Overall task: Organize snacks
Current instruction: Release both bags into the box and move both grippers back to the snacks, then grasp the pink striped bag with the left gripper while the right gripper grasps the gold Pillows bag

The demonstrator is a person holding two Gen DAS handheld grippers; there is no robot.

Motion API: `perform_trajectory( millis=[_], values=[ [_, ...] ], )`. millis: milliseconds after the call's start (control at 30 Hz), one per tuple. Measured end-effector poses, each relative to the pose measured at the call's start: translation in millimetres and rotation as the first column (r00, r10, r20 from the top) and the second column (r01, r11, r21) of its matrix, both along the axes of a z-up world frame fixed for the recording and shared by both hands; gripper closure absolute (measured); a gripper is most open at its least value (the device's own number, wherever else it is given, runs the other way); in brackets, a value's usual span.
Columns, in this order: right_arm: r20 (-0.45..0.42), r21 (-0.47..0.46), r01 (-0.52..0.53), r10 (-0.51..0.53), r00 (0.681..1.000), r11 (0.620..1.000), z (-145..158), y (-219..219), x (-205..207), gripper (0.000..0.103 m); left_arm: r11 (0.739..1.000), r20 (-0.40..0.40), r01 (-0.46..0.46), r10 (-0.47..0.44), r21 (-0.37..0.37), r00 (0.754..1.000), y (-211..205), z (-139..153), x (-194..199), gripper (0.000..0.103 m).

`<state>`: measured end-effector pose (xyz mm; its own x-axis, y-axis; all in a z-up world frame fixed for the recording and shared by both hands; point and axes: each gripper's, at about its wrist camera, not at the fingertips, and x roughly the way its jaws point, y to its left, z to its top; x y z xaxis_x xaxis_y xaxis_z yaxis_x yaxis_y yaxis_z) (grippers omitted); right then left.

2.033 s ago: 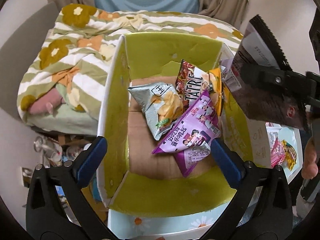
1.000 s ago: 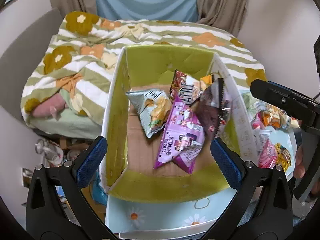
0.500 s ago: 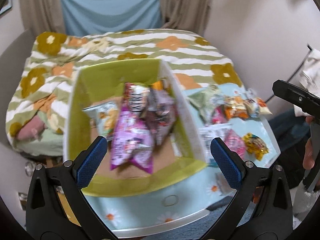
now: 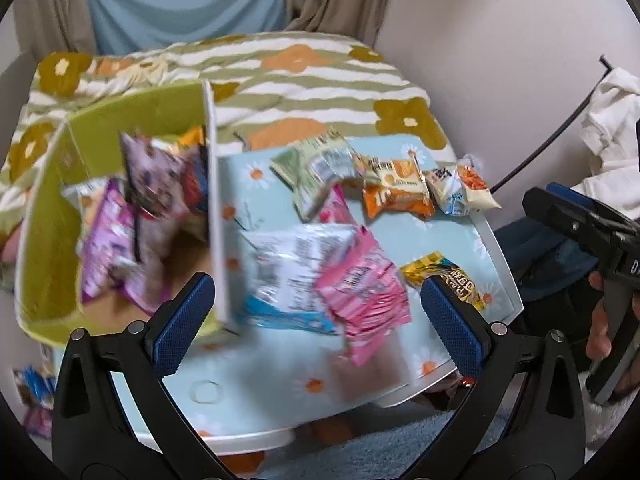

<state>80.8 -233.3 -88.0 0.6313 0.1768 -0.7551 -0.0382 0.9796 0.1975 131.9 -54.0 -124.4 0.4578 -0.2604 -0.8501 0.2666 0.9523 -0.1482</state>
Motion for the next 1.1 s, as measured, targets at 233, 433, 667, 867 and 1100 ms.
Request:
perform_trajectory(
  millis=[233,433,667,867,1100],
  values=[
    [-0.115,0.071,-0.023,0.031,0.993,0.997,-49,-46,3,0.000,0.994,-0.037,-0.101,0.103,0.050,0.994,-54,-39,-8,0.000],
    [-0.208,0.120,-0.030,0.055,0.977,0.992,-93,-70,7,0.001,0.981,-0.053,-0.172,0.178,0.090,0.983,-85,-75,-1,0.000],
    [-0.259,0.134,-0.079,0.112,0.959,0.988,-133,-83,8,0.006,0.959,-0.065,-0.226,0.240,0.171,0.969,-103,-111,13,0.000],
    [-0.284,0.177,-0.092,0.140,0.948,0.980,-152,-89,12,0.006,0.939,-0.066,-0.237,0.261,0.250,0.963,-111,-134,23,0.005],
    [-0.300,0.190,-0.148,0.201,0.933,0.971,-163,-73,12,0.012,0.934,-0.082,-0.212,0.244,0.288,0.966,-113,-148,25,0.014]
  ],
)
